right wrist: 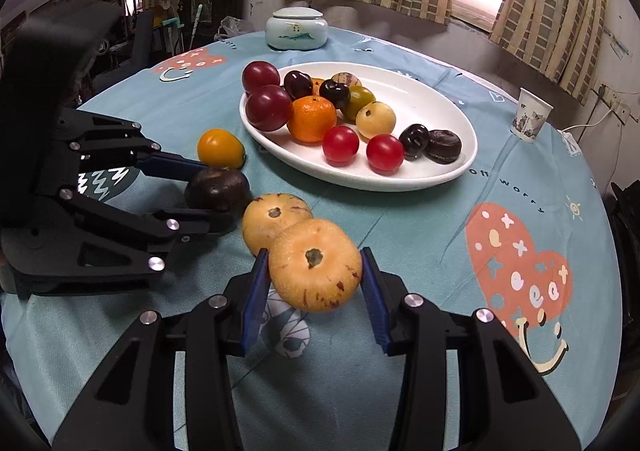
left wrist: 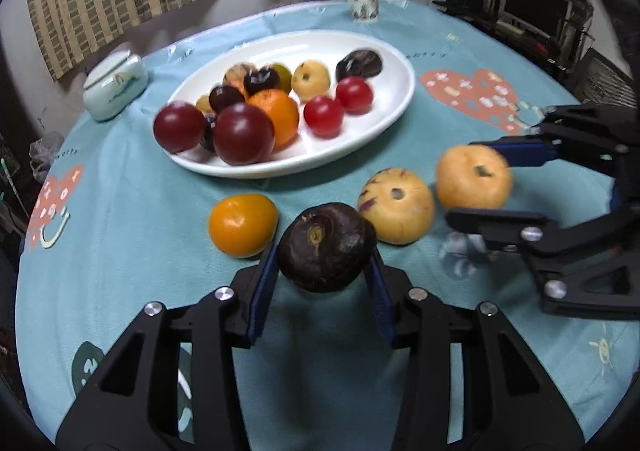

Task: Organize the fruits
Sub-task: 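Lift the mottled fruit and tan fruit and carry both over the plate, then lower the mottled fruit and tan fruit onto the plate and open both tools, then grasp the orange tomato with the left tool while the right tool grasps the other tan fruit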

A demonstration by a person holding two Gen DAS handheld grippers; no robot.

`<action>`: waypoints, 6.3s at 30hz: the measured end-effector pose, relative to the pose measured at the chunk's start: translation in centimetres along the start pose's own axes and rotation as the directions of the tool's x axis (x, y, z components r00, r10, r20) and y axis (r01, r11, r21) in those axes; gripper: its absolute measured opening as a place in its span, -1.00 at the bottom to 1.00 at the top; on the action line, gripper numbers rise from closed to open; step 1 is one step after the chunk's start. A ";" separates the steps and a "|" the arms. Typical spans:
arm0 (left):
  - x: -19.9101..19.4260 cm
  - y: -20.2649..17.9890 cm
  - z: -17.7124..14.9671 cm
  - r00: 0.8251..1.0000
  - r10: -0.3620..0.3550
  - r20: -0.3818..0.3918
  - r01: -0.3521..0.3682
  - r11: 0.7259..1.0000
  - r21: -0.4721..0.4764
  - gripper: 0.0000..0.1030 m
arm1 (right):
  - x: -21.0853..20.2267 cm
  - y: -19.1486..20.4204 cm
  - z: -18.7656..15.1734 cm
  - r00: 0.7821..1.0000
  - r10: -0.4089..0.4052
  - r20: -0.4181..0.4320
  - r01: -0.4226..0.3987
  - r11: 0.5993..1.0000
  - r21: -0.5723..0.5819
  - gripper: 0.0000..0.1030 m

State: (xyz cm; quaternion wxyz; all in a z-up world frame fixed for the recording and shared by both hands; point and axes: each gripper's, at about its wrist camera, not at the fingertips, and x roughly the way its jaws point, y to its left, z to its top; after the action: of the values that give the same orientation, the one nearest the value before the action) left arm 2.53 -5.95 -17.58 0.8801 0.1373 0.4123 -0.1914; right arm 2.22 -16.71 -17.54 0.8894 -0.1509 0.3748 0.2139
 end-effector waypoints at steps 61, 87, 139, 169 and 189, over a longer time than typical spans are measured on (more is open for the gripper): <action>2.2 10.1 11.7 0.979 0.164 0.119 -0.124 0.950 -0.286 -0.15 | 2.8 -10.3 12.5 0.974 -0.166 0.156 0.132 0.969 0.209 -0.14; 0.2 6.1 11.3 0.972 0.155 0.178 -0.124 0.977 -0.175 -0.15 | -0.1 -8.5 11.3 0.971 -0.162 0.178 0.133 0.978 0.163 -0.14; 3.1 8.4 11.9 0.976 0.143 0.164 -0.101 0.965 -0.243 0.17 | 5.2 -10.5 13.2 0.976 -0.187 0.114 0.144 0.939 0.313 0.68; -1.4 7.8 0.6 0.998 0.003 0.060 0.013 0.966 -0.257 0.50 | 0.4 1.5 1.6 0.999 -0.048 0.002 0.048 0.995 0.086 0.68; -0.8 8.0 0.3 0.999 0.025 0.047 -0.012 0.967 -0.256 0.50 | 4.9 2.0 2.3 0.997 -0.005 -0.079 0.010 0.998 0.057 -0.11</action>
State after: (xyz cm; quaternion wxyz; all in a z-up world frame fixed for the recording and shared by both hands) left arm 5.86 1.16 -16.07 0.9023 0.0218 0.4100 -0.1316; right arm 5.71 -12.71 -19.81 0.8786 -0.1351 0.4150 0.1937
